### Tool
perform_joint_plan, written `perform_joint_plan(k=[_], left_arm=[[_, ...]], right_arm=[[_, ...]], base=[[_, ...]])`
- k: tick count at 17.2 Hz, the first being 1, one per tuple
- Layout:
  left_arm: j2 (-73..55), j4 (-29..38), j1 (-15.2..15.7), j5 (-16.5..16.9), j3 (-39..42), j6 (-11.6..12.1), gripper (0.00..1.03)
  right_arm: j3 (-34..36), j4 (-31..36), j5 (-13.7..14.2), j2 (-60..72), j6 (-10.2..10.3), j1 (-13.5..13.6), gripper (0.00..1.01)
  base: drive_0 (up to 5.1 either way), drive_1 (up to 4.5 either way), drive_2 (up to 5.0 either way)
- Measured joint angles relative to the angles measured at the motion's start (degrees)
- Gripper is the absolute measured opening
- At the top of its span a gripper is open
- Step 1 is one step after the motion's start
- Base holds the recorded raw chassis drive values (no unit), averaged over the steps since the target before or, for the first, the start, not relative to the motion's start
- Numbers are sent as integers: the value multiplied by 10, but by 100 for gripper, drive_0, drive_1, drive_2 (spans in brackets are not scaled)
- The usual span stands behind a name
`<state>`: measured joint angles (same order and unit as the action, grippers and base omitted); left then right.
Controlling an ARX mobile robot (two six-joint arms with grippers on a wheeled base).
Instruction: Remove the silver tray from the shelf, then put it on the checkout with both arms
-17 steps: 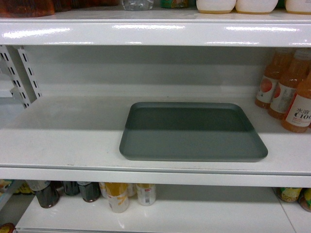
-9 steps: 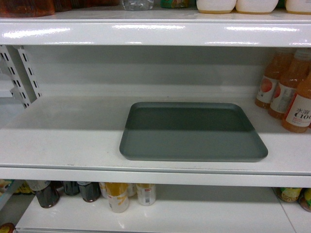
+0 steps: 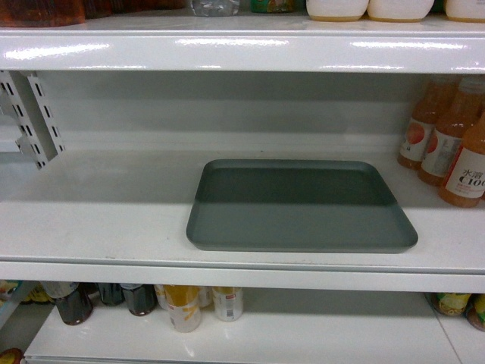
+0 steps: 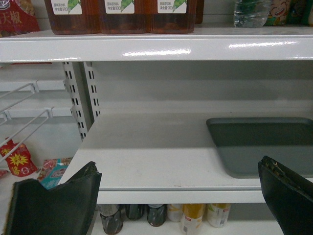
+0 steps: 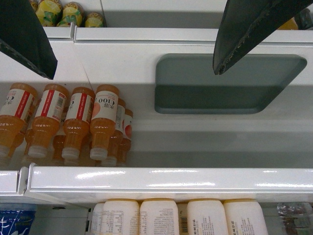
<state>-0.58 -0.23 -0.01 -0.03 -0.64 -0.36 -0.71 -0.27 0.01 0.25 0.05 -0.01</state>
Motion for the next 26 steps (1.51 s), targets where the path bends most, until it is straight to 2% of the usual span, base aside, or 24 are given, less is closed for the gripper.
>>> perform_joint_plan(k=[4, 5, 6, 7, 8, 9, 10, 12, 13, 15, 17, 20, 24, 26], left_arm=[[0, 0, 0, 0, 0, 0, 98], [-33, -85, -29, -58, -29, -13, 98], [-163, -124, -91, -134, -78, -41, 98], [-259, -76, -117, -135, -100, -58, 98], [-360, -13, -118, -121, -118, -76, 98], [-470, 49, -122, -107, -144, -88, 98], [-579, 103, -130, -78, -177, -104, 98], [-767, 174, -146, -63, -252, -115, 98], [-843, 190, -151, -67, -290, -116, 98], [-982, 210, -158, -81, -366, -116, 98], [-1088, 199, -156, -90, -449, -118, 98], [-1183, 189, -155, -96, -560, -114, 98], [-1263, 133, -160, -83, -680, -117, 98], [-1286, 106, -165, -81, -725, -119, 98]], right_arm=[[0, 0, 0, 0, 0, 0, 98], [-12, -43, -11, 11, -5, -3, 98], [-46, -75, -61, 119, -17, -29, 98], [-68, -30, -90, 220, -26, -49, 98], [-84, 31, -114, 320, -33, -58, 98], [-100, 98, -136, 430, -38, -56, 98], [-116, 152, -152, 527, -42, -54, 98], [-172, 267, -144, 729, -46, -28, 98], [-204, 297, -145, 802, -41, -21, 98], [-278, 319, -144, 932, -16, -14, 98], [-356, 320, -137, 1040, 3, -6, 98], [-474, 298, -118, 1151, 26, 1, 98], [-627, 233, -81, 1256, 46, 5, 98], [-697, 207, -73, 1300, 51, 8, 98]], base=[[0, 0, 0], [0, 0, 0], [0, 0, 0], [0, 0, 0], [0, 0, 0], [0, 0, 0], [0, 0, 0], [0, 0, 0], [0, 0, 0], [0, 0, 0], [0, 0, 0], [0, 0, 0], [0, 0, 0], [0, 0, 0]])
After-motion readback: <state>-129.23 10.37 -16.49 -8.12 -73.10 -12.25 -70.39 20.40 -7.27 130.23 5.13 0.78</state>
